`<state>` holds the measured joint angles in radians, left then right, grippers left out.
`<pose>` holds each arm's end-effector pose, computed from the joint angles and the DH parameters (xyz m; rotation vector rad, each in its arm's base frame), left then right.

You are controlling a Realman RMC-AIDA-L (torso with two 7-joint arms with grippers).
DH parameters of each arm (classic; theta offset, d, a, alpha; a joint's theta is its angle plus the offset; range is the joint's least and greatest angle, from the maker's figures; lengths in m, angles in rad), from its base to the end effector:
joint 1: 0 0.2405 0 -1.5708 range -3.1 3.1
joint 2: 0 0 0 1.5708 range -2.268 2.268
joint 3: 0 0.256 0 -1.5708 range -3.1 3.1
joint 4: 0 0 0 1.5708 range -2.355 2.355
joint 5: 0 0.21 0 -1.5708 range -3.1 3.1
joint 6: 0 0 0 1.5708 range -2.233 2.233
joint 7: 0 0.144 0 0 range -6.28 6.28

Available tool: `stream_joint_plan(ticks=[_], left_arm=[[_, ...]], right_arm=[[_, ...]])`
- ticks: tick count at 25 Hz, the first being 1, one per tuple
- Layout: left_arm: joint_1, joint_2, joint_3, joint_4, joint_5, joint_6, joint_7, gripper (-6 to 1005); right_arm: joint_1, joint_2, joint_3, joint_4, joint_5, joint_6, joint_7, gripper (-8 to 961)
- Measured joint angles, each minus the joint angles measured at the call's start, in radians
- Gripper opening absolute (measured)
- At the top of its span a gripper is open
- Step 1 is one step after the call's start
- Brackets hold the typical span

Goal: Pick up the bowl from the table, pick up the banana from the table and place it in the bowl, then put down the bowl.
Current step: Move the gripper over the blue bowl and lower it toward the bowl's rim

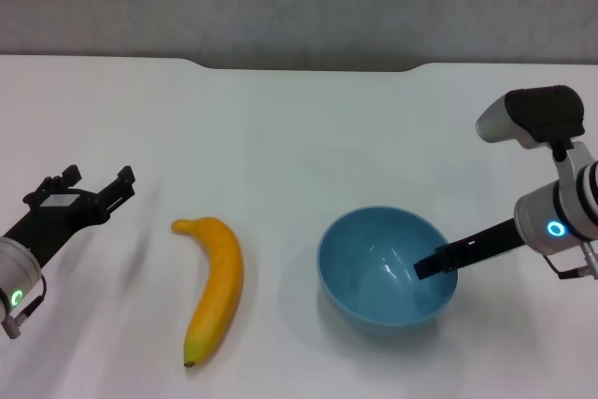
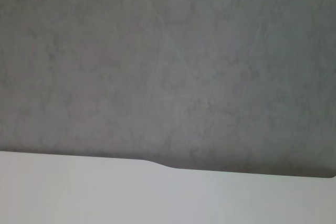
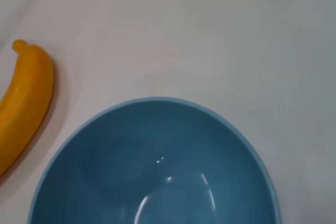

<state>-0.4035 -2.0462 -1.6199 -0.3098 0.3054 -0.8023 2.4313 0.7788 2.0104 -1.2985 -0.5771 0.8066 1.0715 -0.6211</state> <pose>-0.3425 0.3527 -0.0175 -1.7934 -0.8878 -0.6679 0.2554 0.3933 -0.0486 -2.3944 1.4095 -0.2344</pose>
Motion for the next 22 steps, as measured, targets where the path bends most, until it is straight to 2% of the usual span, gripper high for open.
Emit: stream_joint_plan(ticks=[10, 15, 17, 22], left_arm=[[0.004, 0.000, 0.000, 0.000, 0.000, -0.002, 0.000, 892], [0.004, 0.000, 0.000, 0.000, 0.003, -0.002, 0.000, 892], [0.004, 0.000, 0.000, 0.000, 0.003, -0.002, 0.000, 892], [0.006, 0.000, 0.000, 0.000, 0.006, -0.001, 0.000, 892]], right_arm=[[-0.003, -0.002, 0.001, -0.006, -0.013, -0.020, -0.001, 326], [-0.004, -0.002, 0.001, -0.008, -0.050, -0.025, -0.003, 208], [-0.004, -0.002, 0.001, -0.008, -0.053, -0.029, -0.004, 44], [-0.008, -0.001, -0.012, -0.009, -0.054, -0.053, -0.017, 34]])
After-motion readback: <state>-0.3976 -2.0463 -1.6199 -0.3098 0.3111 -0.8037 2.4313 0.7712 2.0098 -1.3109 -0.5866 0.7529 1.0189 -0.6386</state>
